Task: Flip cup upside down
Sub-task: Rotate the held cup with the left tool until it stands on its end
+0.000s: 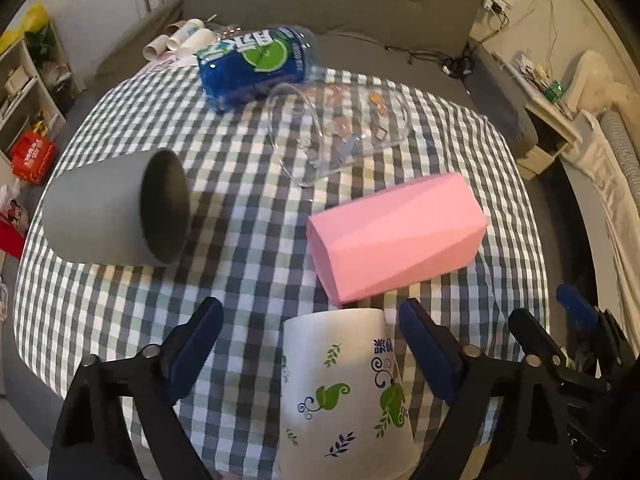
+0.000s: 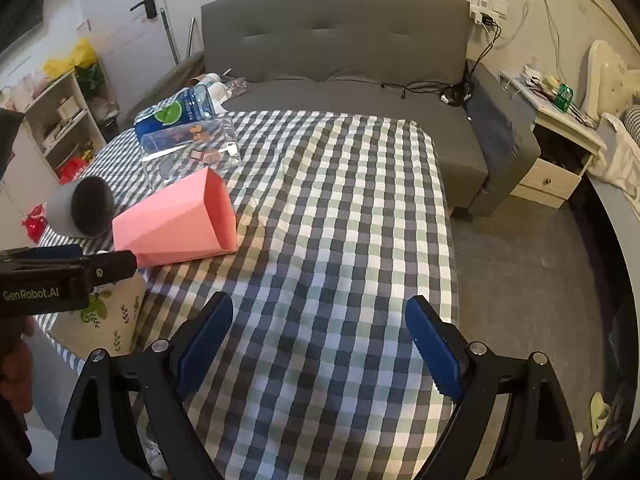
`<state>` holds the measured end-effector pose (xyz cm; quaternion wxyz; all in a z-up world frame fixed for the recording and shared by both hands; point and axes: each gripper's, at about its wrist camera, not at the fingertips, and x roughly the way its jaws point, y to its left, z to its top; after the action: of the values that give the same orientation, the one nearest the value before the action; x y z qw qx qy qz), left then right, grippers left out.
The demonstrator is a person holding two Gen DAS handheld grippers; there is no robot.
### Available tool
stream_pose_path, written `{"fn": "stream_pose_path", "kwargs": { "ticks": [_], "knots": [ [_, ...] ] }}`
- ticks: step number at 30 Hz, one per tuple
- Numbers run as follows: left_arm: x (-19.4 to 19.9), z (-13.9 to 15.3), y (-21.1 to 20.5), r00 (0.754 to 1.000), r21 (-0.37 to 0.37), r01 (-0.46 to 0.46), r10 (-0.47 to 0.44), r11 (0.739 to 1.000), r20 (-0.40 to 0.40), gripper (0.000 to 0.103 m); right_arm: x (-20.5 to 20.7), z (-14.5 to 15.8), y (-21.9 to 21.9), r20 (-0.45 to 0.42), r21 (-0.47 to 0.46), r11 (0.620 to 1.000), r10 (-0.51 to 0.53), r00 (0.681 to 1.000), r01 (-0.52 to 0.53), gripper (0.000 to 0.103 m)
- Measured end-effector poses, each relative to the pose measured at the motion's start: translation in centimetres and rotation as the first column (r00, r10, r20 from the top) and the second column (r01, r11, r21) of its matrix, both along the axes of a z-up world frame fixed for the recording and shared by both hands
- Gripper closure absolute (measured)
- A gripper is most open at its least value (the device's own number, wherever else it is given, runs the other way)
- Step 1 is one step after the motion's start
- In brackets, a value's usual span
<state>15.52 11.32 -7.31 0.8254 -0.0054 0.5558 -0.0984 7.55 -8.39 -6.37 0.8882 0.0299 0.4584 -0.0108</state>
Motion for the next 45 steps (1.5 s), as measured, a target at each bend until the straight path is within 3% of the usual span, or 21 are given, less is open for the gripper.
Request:
{"fn": "stream_pose_path", "kwargs": {
  "ticks": [2,4,6,12,21,26,32,35,45],
  "knots": [
    [-0.1,-0.2,-0.2,1.0,-0.016,0.008,-0.009,1.0,-0.013,0.016,0.0,-0.1,0.0,-0.003,0.003,1.0,-0.005,1.0,0.005,0.015],
    [-0.2,-0.6,-0.4,0.999,-0.031,0.014,-0.015,0.999,-0.037,0.035,-0.1,-0.2,-0.1,0.005,0.015,1.0,-0.009,1.0,0.009,0.015],
    [-0.3,-1.0,-0.8,0.998,-0.036,0.031,-0.033,0.999,-0.062,0.043,-0.3,-0.1,-0.3,0.019,0.032,0.999,-0.02,1.0,0.02,0.015],
    [-1.0,0.2,-0.4,0.999,-0.053,0.033,-0.035,0.998,-0.039,0.044,-0.8,0.6,-0.5,0.044,0.026,0.999,-0.037,0.998,0.035,0.015],
    [-3.1,5.0,1.5,0.993,-0.07,0.024,-0.016,0.997,0.113,0.045,-2.1,2.5,0.6,0.078,0.0,1.0,-0.025,0.997,0.025,0.015],
    [-4.1,7.0,3.4,0.968,-0.061,0.0,0.015,0.998,0.249,0.045,-2.9,3.7,1.5,0.108,-0.013,1.0,-0.011,0.994,0.012,0.015],
    [-3.2,5.8,5.4,0.971,-0.039,-0.033,0.041,0.999,0.236,0.045,-2.9,4.0,2.9,0.11,-0.03,1.0,0.011,0.994,-0.008,0.015],
    [-2.8,5.1,6.0,0.971,-0.062,-0.039,0.052,0.997,0.234,0.045,-2.7,3.7,3.3,0.101,-0.04,0.999,0.021,0.995,-0.017,0.015],
    [0.9,4.1,5.1,0.953,-0.06,-0.012,0.03,0.998,0.303,0.045,-1.0,2.0,4.2,0.066,-0.039,0.998,0.05,0.997,-0.048,0.015]
  ]
}}
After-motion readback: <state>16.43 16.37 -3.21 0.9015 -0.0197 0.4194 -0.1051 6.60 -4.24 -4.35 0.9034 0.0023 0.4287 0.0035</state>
